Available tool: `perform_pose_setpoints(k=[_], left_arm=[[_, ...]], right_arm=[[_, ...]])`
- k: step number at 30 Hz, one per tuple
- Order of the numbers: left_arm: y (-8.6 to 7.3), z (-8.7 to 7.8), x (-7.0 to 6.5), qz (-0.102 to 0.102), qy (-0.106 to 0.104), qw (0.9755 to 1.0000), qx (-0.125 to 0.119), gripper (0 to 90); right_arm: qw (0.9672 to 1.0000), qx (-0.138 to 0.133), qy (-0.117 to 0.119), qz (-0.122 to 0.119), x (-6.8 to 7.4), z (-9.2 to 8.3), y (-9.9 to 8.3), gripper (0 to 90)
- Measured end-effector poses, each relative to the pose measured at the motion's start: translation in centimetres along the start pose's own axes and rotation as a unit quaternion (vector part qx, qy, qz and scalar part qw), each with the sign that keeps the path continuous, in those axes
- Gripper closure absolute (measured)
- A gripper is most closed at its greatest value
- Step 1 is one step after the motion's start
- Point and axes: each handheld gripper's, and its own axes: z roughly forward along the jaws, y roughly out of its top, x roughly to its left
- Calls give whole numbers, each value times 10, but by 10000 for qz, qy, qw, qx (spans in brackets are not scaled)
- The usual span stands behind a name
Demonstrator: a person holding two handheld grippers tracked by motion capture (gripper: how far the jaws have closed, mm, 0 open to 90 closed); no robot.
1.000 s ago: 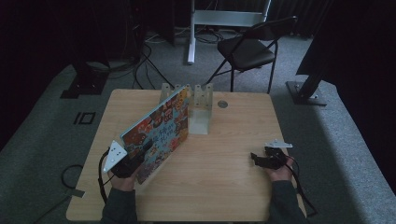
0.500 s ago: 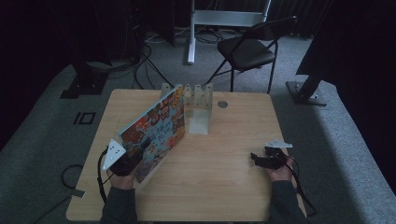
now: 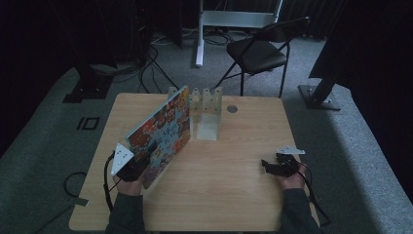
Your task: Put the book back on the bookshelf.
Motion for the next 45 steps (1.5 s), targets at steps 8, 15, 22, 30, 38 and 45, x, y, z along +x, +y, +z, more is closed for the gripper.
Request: perform_pose_setpoints(k=[8,15,22,30,38,45], left_arm=[[2,6,-3,28,125,9999,-3,810],[2,12,-6,55,295,9995,9,810],[2,17,-5,44,436,9990,11,810],[3,22,-6,47,521,9986,19,810],[3,27,-7,-3,654,9979,-44,810],[5,35,-9,-51,779,9969,-123,810]], right_arm=[[10000,-1,-1,1,0,0,0,245],[10000,-2,0,1,0,0,0,245],[10000,-3,4,5,0,0,0,244],[10000,-2,3,1,0,0,0,244],[10000,-1,6,-3,0,0,0,243],[10000,-1,7,-3,0,0,0,242]])
